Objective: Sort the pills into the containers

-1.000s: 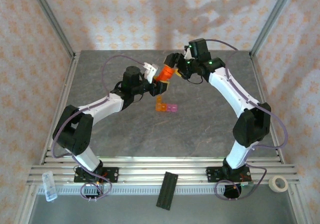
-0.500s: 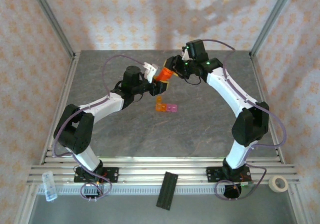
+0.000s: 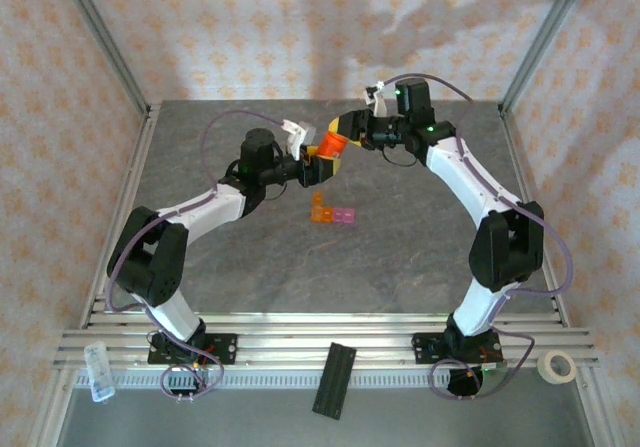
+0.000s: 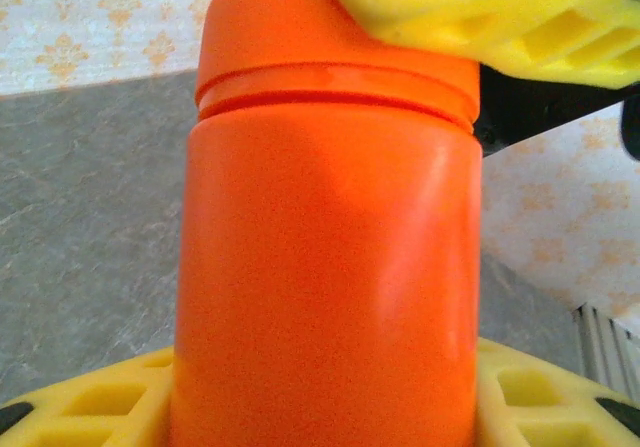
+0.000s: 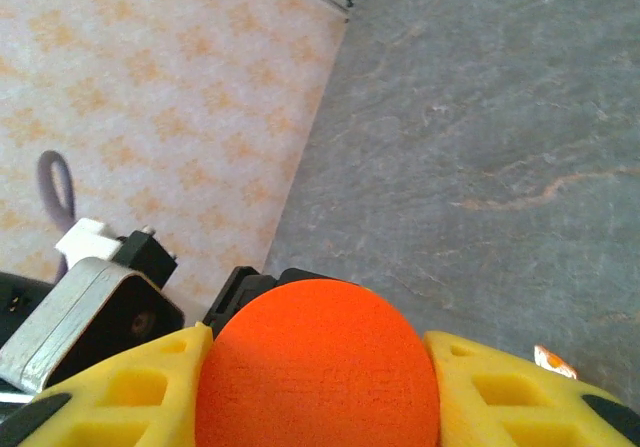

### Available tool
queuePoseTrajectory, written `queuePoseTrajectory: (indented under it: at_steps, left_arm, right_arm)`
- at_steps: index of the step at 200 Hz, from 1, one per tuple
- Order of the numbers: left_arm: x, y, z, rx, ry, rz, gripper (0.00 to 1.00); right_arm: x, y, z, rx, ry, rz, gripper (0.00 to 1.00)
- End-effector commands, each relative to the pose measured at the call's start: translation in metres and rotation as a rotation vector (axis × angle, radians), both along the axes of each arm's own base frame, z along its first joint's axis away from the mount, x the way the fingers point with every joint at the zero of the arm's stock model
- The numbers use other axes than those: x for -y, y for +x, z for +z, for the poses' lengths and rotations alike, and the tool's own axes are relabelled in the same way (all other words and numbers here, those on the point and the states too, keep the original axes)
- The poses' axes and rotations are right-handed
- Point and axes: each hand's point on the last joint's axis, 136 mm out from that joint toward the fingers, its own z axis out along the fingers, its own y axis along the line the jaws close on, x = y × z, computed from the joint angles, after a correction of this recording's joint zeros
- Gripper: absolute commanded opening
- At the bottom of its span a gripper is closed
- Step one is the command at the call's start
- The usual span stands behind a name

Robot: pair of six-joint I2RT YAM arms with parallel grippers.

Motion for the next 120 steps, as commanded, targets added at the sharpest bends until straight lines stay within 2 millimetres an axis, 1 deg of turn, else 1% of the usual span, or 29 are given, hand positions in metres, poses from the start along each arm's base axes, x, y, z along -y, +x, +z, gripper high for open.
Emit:
queuePoseTrajectory:
  at_steps: [1,5,12,24,37,46,52,70,90,120]
  left_arm:
    - [-0.006,0.004,0.039,0.116,-0.068,0.007,0.00]
    - [-0.007,0.005,0.036,0.117,-0.052,0.017,0.00]
    - [-0.009,0.008,0.030,0.116,-0.022,0.035,0.00]
    - [-0.013,0.012,0.020,0.112,0.036,0.067,0.00]
    - [-0.018,0.016,0.013,0.129,0.095,0.095,0.00]
    - [-0.021,0.018,0.009,0.144,0.134,0.116,0.00]
    - [-0.024,0.019,0.008,0.156,0.161,0.131,0.00]
    - [-0.031,0.022,0.002,0.191,0.250,0.176,0.00]
    - [-0.034,0.022,-0.001,0.221,0.306,0.200,0.00]
    - [-0.032,0.022,-0.003,0.227,0.327,0.199,0.00]
  right_arm:
    - [0.001,-0.007,0.017,0.066,0.026,0.037,0.57]
    - [0.003,-0.005,0.019,0.067,0.022,0.018,0.63]
    - [0.008,-0.001,0.021,0.062,0.009,-0.024,0.70]
    - [0.016,0.005,0.026,0.051,0.007,-0.090,0.75]
    - [0.026,0.014,0.028,0.026,0.002,-0.180,0.80]
    - [0.033,0.019,0.027,-0.004,-0.005,-0.234,0.81]
    - [0.036,0.024,0.022,-0.036,-0.014,-0.271,0.82]
    - [0.039,0.032,0.011,-0.132,-0.005,-0.342,0.82]
    - [0.035,0.039,0.002,-0.186,0.019,-0.377,0.83]
    - [0.019,0.037,-0.008,-0.193,0.004,-0.372,0.83]
